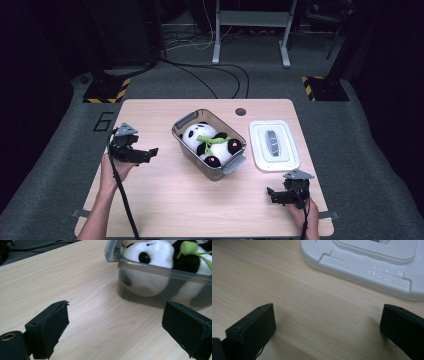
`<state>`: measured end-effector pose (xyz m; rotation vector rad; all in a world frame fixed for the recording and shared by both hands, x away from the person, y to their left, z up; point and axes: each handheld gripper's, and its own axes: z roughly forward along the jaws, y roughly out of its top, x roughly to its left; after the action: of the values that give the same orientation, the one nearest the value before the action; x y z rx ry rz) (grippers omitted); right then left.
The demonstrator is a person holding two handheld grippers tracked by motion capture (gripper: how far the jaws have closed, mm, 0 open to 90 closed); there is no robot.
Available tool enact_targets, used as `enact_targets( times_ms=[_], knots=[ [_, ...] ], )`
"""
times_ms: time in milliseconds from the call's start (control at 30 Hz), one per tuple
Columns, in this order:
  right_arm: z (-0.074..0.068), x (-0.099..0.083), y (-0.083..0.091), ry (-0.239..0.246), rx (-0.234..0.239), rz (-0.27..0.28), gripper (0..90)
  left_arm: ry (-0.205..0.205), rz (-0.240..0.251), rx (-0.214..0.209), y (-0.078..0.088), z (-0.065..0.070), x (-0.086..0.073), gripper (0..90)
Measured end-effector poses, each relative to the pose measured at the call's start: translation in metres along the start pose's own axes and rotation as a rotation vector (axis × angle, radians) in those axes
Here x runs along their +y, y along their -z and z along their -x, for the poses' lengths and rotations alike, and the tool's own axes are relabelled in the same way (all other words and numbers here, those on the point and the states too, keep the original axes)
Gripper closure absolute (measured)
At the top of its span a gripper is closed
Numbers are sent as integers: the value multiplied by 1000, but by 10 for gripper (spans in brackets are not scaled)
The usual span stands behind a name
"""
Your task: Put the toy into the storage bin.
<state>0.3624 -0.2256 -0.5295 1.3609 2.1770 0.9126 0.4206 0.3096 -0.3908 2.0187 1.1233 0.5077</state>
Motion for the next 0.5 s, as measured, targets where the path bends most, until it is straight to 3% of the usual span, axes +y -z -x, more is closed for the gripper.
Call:
enact_targets(
  times_ms=[167,200,267,367,400,433,500],
  knots=[
    [0,0,0,1,0,0,0,39,-5,39,5,-16,-10,63],
    [0,0,0,0,0,0,0,67,-8,51,7,-25,-16,63],
    [0,0,0,0,0,0,0,79,-12,58,7,-28,-19,65],
    [0,0,0,1,0,0,0,139,-20,99,7,-48,-34,65],
    [0,0,0,1,0,0,0,139,-20,99,7,-48,-34,65],
    [0,0,0,0,0,0,0,172,-20,128,5,-56,-42,56],
    [0,0,0,1,0,0,0,189,-32,148,2,-63,-49,30]
  ],
)
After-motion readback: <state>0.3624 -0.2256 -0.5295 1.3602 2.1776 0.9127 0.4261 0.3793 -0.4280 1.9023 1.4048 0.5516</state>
